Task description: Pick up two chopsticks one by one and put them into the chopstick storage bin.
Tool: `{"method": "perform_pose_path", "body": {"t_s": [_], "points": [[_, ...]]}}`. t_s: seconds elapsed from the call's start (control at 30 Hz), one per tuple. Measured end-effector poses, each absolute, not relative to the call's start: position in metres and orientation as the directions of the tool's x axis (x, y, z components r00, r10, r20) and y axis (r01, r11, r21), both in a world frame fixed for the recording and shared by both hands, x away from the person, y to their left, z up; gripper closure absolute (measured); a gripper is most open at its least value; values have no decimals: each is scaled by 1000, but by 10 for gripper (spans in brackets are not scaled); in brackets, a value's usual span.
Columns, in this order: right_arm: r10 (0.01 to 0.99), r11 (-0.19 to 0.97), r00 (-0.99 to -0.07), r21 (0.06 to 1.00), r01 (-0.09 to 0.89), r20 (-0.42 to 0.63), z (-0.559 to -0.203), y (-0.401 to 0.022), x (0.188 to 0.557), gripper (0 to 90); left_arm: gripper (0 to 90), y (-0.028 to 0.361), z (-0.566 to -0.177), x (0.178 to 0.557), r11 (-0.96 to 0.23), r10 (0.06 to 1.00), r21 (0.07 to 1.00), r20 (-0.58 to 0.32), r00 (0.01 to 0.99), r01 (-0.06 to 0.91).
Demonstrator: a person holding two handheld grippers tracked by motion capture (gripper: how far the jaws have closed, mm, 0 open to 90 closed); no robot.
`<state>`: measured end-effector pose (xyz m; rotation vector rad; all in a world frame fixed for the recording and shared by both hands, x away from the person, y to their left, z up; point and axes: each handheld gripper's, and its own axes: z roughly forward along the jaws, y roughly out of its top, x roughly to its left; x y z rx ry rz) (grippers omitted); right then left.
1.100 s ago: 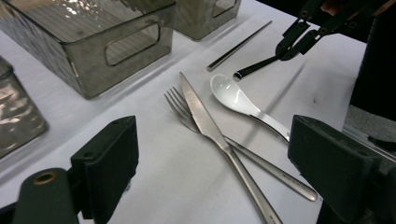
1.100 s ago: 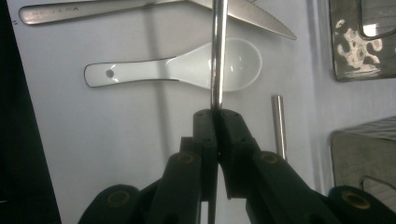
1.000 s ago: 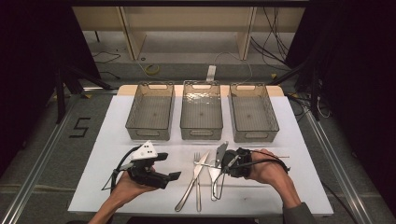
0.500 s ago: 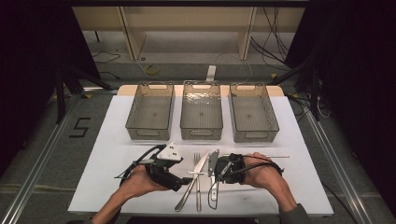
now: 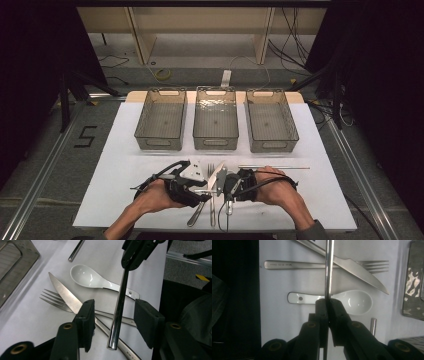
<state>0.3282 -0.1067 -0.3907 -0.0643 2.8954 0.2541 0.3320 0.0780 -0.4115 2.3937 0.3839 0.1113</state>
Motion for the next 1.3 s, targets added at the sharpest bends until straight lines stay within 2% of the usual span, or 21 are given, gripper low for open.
{"method": "perform_pose_path", "body": {"t_s": [0.47, 0.6, 0.63, 0.67, 0.87, 1.0, 1.03, 1.07, 1.1, 1.17, 1.2, 1.23, 1.3], "points": [[-57, 982, -972, 163, -96, -227, -394, -103, 325, 861, 703, 71, -420, 328, -746, 255, 632, -18, 967, 209], [-98, 979, -968, 155, -136, -231, -393, -102, 326, 861, 759, 72, -419, 327, -749, 238, 633, -18, 971, 196], [-65, 982, -973, 160, -103, -222, -394, -101, 323, 860, 774, 71, -419, 327, -753, 231, 631, -15, 973, 188], [-97, 979, -969, 152, -134, -229, -393, -101, 325, 860, 785, 71, -419, 327, -754, 227, 629, -18, 974, 188], [-129, 976, -963, 144, -166, -234, -396, -100, 322, 859, 823, 69, -419, 323, -761, 193, 627, -21, 981, 163], [-100, 974, -974, 178, -137, -206, -396, -103, 322, 846, 828, 72, -419, 323, -762, 181, 628, -27, 983, 158], [-108, 975, -972, 171, -145, -208, -392, -106, 324, 761, 829, 72, -419, 323, -762, 190, 627, -25, 981, 163], [-108, 975, -972, 171, -145, -208, -392, -106, 324, 761, 829, 73, -419, 324, -761, 194, 628, -20, 981, 163], [-31, 970, -976, 228, -81, -217, -388, -112, 325, 705, 829, 75, -419, 325, -757, 204, 632, -17, 979, 168], [-7, 964, -973, 258, -69, -232, -385, -115, 327, 674, 829, 78, -418, 328, -745, 226, 641, -21, 974, 186], [68, 948, -965, 318, -17, -254, -378, -125, 332, 605, 828, 81, -418, 330, -735, 240, 648, -23, 970, 197], [68, 948, -965, 318, -17, -254, -378, -125, 332, 605, 828, 83, -417, 332, -729, 250, 652, -28, 968, 207], [115, 928, -953, 373, 2, -282, -373, -135, 336, 548, 828, 88, -416, 335, -710, 281, 667, -30, 959, 228]]}}
